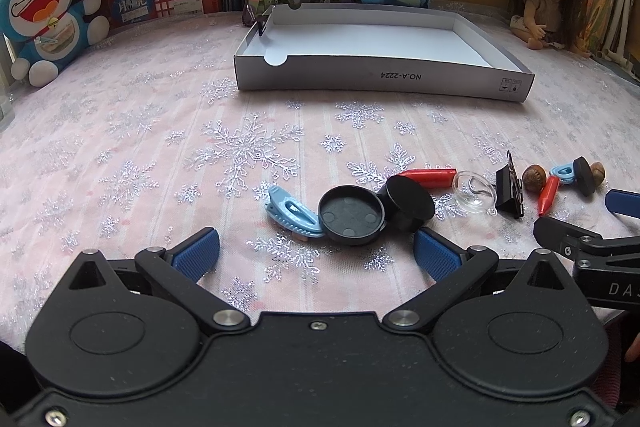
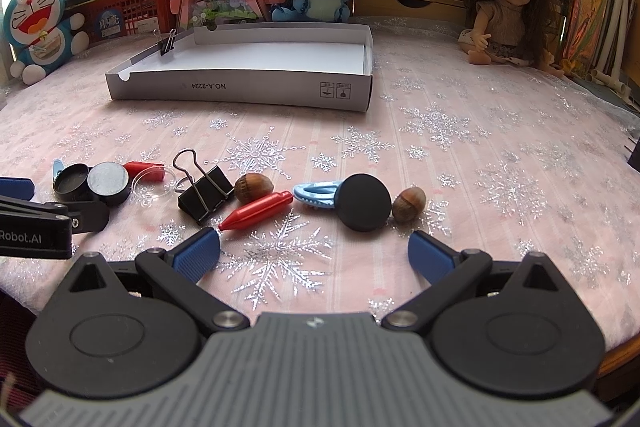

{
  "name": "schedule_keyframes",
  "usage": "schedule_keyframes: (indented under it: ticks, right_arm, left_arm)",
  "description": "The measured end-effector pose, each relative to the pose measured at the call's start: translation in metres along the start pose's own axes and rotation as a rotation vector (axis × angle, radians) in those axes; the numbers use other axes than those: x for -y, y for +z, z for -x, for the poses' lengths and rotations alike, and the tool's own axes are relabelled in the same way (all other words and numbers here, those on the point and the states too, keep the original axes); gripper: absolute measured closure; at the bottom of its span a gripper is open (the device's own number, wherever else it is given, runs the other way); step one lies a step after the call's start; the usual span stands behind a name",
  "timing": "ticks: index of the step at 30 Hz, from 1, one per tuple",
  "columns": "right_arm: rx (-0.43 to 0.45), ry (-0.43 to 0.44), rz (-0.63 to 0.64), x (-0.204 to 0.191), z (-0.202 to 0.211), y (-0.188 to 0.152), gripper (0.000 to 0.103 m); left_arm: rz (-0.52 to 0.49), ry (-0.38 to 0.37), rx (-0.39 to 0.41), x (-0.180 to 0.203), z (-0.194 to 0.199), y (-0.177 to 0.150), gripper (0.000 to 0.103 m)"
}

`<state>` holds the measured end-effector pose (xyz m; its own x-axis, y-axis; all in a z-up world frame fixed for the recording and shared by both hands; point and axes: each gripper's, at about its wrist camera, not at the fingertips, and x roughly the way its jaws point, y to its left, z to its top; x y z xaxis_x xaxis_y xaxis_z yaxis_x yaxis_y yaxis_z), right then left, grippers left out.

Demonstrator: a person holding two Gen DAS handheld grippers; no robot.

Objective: Organize rigid objects
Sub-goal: 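Close the left gripper on the black round lid and lift it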

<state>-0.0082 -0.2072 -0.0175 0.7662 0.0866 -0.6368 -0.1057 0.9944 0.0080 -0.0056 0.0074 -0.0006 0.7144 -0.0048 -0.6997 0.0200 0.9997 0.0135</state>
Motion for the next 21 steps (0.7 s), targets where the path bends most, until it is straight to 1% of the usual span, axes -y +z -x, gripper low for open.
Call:
schedule_keyframes:
  ticks: [4, 6, 7, 8, 9, 10, 11, 14, 16, 19, 21]
  right_arm:
    - [0.036, -0.002, 0.004, -0.003, 0.001, -0.004, 0.000]
    - [0.032, 0.001, 0.005, -0.002, 0.001, -0.003, 0.000]
    - [0.028, 0.004, 0.005, -0.002, 0.001, -0.002, 0.000]
    - [0.028, 0.008, 0.000, -0.001, 0.001, -0.001, 0.000]
    - [0.034, 0.013, -0.004, 0.000, 0.002, -0.001, 0.000]
    - [0.046, 0.020, -0.007, 0.001, 0.003, -0.001, 0.000]
    - [0.062, 0.026, -0.005, 0.002, 0.004, -0.001, 0.000]
    - [0.117, 0.035, 0.037, 0.000, 0.010, 0.001, 0.000]
    - [0.141, 0.049, 0.058, -0.001, 0.013, 0.002, 0.000]
    - [0.155, 0.060, 0.082, -0.002, 0.014, 0.004, 0.007]
    - [0.166, 0.062, 0.102, -0.004, 0.015, 0.004, 0.009]
  left_arm:
    - [-0.003, 0.001, 0.011, 0.000, -0.001, -0.001, 0.000]
    - [-0.007, 0.001, 0.012, 0.001, 0.001, -0.001, 0.001]
    - [-0.010, -0.005, 0.016, 0.001, 0.002, -0.001, 0.007]
    - [-0.013, -0.012, 0.028, 0.001, 0.005, -0.002, 0.015]
    - [-0.017, -0.016, 0.040, 0.001, 0.008, -0.002, 0.019]
    - [-0.024, -0.017, 0.051, 0.002, 0.010, -0.003, 0.028]
    - [-0.033, -0.017, 0.060, 0.003, 0.012, -0.003, 0.035]
    - [-0.049, -0.017, 0.093, 0.006, 0.019, -0.003, 0.043]
    - [-0.047, -0.027, 0.123, 0.006, 0.025, -0.003, 0.044]
    - [-0.050, -0.054, 0.152, 0.007, 0.031, -0.002, 0.054]
    - [-0.057, -0.060, 0.154, 0.008, 0.032, -0.003, 0.056]
